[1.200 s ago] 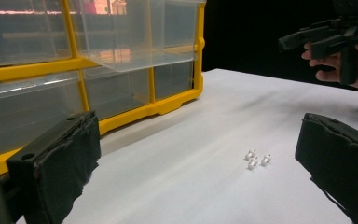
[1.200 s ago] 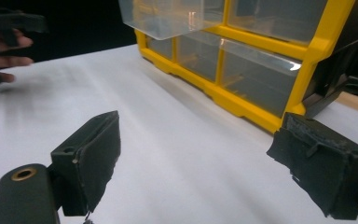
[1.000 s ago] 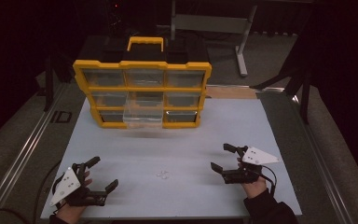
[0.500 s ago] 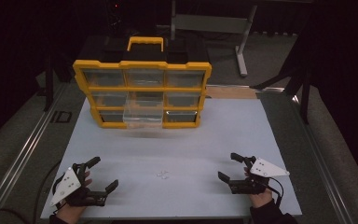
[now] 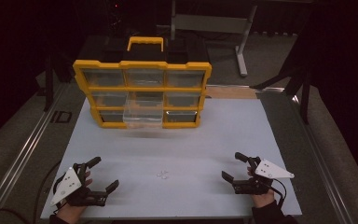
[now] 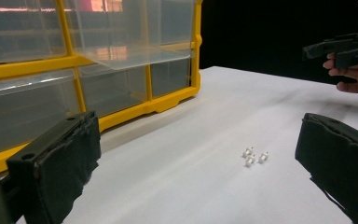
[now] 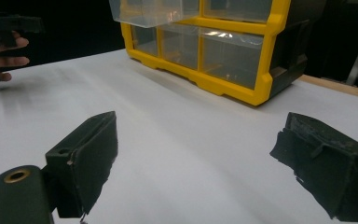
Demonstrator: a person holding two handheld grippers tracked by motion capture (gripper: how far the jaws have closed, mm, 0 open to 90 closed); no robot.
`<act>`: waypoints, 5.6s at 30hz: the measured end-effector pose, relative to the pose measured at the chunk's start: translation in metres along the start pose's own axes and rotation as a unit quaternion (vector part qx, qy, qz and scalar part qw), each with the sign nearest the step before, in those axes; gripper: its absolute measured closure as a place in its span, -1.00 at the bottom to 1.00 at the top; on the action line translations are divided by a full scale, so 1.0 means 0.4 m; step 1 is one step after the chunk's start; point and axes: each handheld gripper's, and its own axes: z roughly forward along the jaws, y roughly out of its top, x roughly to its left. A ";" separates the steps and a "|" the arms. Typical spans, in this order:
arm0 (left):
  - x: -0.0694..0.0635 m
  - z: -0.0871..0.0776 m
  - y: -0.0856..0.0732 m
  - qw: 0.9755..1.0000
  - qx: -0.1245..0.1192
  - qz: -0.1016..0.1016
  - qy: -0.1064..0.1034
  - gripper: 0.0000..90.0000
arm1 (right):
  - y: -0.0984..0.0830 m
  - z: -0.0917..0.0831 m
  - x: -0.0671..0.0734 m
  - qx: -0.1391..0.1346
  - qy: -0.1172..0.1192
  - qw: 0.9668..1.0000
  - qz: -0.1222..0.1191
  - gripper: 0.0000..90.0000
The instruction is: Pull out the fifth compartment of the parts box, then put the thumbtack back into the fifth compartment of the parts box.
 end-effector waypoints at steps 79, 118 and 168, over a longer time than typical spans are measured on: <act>-0.013 0.195 0.261 0.988 0.062 -0.004 -0.141 -0.97 | 0.015 0.002 0.004 -0.011 0.019 1.000 -0.002 -0.70; -0.032 0.402 0.170 0.960 0.113 0.039 -0.253 -0.68 | 0.011 0.007 0.005 -0.006 0.028 1.000 -0.002 -0.70; -0.041 0.462 0.021 0.913 0.307 0.052 -0.264 0.66 | 0.008 0.011 0.004 0.001 0.036 0.999 -0.001 -0.70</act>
